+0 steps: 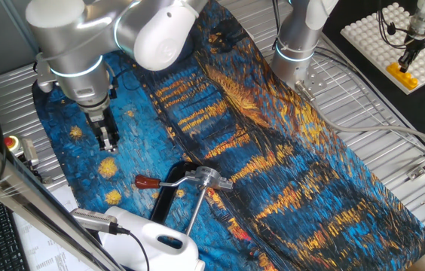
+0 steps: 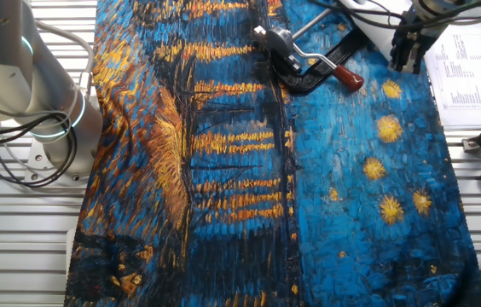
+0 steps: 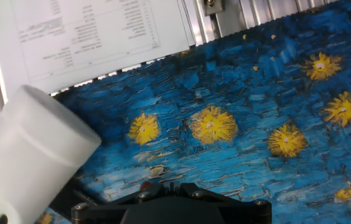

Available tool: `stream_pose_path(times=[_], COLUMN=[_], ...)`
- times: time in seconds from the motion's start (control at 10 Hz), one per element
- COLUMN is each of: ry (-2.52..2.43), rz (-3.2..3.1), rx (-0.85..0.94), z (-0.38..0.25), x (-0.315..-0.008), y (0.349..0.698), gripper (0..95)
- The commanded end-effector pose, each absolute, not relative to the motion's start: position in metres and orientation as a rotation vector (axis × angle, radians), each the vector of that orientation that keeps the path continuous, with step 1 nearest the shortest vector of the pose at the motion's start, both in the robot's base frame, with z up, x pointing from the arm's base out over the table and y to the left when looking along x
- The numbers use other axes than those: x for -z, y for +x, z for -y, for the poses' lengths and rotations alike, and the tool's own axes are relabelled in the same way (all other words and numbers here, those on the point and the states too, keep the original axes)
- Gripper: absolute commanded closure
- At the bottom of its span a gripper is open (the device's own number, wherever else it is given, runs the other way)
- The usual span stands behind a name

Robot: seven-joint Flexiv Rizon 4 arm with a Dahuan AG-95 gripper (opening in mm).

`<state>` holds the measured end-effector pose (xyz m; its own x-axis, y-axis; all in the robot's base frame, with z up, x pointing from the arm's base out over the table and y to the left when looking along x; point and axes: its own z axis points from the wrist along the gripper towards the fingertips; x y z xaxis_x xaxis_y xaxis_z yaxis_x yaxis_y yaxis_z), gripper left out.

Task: Pull up the lever

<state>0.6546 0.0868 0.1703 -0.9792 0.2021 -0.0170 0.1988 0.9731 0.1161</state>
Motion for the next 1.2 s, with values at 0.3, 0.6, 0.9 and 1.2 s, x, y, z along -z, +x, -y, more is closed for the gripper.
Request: stream_pose_path(times=[0.3,0.6,0.9,1.2], ry=[0.402,-0.541,-1.385,-1.826], rz=[-3.113,-3.087,-2.819,-2.539], rx=[-0.158,-0.149,-0.054,0.036], z=[-0.088,-0.094,-0.108,-0.108], x=[-0.17,-0.169,-0.167,-0.167], y=[0.655,0.651,0.642,0.641], gripper=[95.0,95.0,95.0,95.0])
